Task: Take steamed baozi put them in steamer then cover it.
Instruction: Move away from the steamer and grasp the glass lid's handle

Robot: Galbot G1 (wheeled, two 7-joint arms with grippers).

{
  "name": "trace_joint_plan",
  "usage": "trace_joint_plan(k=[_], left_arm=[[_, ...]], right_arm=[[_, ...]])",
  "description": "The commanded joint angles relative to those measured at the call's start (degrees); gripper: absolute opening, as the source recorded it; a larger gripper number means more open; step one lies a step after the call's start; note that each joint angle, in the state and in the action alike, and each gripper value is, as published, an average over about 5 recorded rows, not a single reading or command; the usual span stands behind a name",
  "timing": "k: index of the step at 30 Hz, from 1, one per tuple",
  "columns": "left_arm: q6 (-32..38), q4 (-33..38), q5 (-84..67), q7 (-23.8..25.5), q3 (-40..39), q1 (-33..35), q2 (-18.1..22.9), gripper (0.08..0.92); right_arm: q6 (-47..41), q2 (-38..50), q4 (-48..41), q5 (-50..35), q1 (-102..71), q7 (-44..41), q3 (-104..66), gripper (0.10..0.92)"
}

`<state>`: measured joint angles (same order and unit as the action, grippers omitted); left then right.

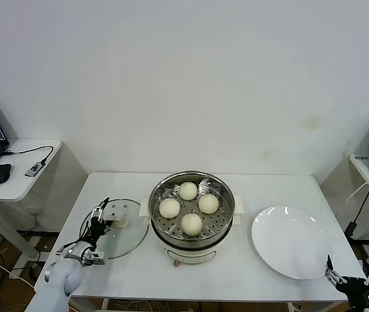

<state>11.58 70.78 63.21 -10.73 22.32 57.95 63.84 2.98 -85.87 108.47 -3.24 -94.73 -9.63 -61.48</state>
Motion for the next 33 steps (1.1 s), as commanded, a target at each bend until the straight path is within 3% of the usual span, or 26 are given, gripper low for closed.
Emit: trace_joint_plan(k=[1,5,18,25,33], left_arm=[[0.1,-3.2,0.0,-0.1,-0.2,-2.0,0.2,0.822],[0.2,-4.1,0.0,0.1,-0.4,-2.2,0.4,0.756],[1.9,-3.4,-0.2,-2.5,1.1,-0.5,0.9,0.376],[-2.5,8.6,-3.5,-1.7,4.3,6.9,-1.6,0.185],[-15.1,26.1,-8.8,1.7,9.9,16.9,-4.2,0.154]], right_arm=[[0.1,0.0,-0.5,0.3,0.1,0.0,0.2,0.823],[0.2,-0.2,-0.8,0.7,0.2,-0.1,0.6,0.823],[0.4,0.1,-0.6,1.1,0.2,-0.3,2.1,0.823],[2.1,1.0,0.2,0.5,0.6,0.4,4.0,0.823],[2.5,2.3,0.9,0.7,0.5,0.4,6.0,0.823]])
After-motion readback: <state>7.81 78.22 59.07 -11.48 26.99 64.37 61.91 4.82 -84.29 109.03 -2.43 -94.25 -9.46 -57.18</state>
